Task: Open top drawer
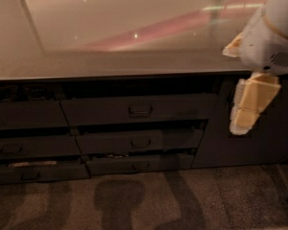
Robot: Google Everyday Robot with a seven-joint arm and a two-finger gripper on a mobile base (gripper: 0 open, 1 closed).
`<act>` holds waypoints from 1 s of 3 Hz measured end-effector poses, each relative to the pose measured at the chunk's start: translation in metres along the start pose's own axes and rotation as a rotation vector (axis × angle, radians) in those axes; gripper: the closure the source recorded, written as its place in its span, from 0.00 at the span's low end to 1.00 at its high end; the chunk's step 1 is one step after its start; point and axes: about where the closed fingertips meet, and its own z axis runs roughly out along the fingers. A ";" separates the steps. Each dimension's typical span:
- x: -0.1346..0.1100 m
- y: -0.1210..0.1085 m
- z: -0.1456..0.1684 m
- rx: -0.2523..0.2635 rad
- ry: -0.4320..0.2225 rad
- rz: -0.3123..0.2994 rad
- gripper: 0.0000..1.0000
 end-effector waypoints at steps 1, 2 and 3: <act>-0.025 0.009 0.013 -0.020 0.006 -0.072 0.00; -0.025 0.009 0.013 -0.020 0.006 -0.072 0.00; -0.027 0.010 0.010 -0.043 -0.087 -0.106 0.00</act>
Offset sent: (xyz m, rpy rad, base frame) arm -0.0019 0.0232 -0.0083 -0.0187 0.0092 0.0605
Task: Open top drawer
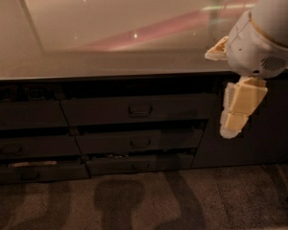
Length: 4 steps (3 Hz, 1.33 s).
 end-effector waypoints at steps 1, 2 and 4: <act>-0.005 0.001 -0.003 -0.042 -0.150 -0.061 0.00; -0.006 0.002 -0.002 -0.071 -0.218 -0.083 0.00; 0.000 -0.008 0.007 -0.037 -0.172 -0.079 0.00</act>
Offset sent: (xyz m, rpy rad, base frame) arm -0.0062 0.0037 0.0034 0.2672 0.0732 0.1896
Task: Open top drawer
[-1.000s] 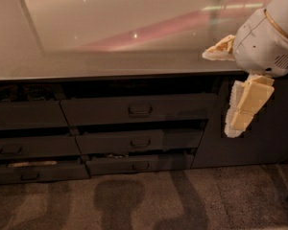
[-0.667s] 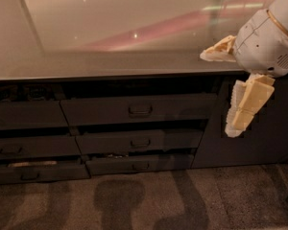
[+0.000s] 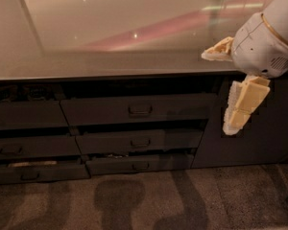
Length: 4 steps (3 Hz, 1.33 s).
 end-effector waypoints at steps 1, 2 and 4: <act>0.010 -0.010 0.014 0.015 0.061 -0.007 0.00; 0.045 -0.030 0.032 -0.041 0.064 0.045 0.00; 0.085 -0.064 0.059 -0.109 0.022 0.127 0.00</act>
Offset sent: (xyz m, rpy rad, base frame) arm 0.0630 -0.0495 -0.0624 -0.0664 0.1185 -0.0610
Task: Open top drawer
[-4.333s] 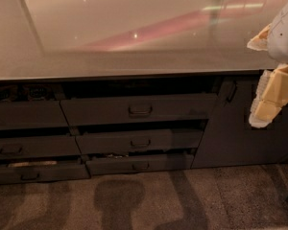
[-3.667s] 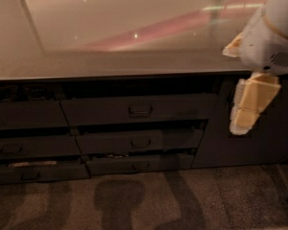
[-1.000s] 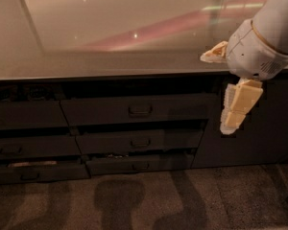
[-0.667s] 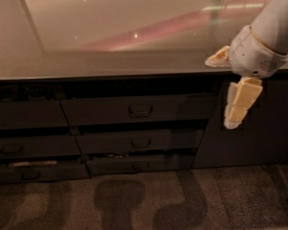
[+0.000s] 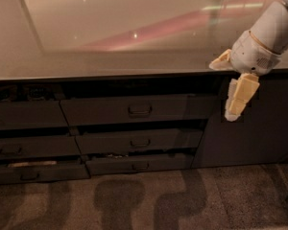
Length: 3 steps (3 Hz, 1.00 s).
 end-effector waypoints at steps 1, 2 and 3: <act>0.000 0.000 0.000 0.000 0.000 0.000 0.00; -0.004 -0.008 0.018 -0.038 0.025 -0.003 0.00; -0.023 -0.011 0.038 -0.067 0.076 -0.039 0.00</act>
Offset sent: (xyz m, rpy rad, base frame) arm 0.0160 0.0199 -0.0299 -0.0630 0.1024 0.0399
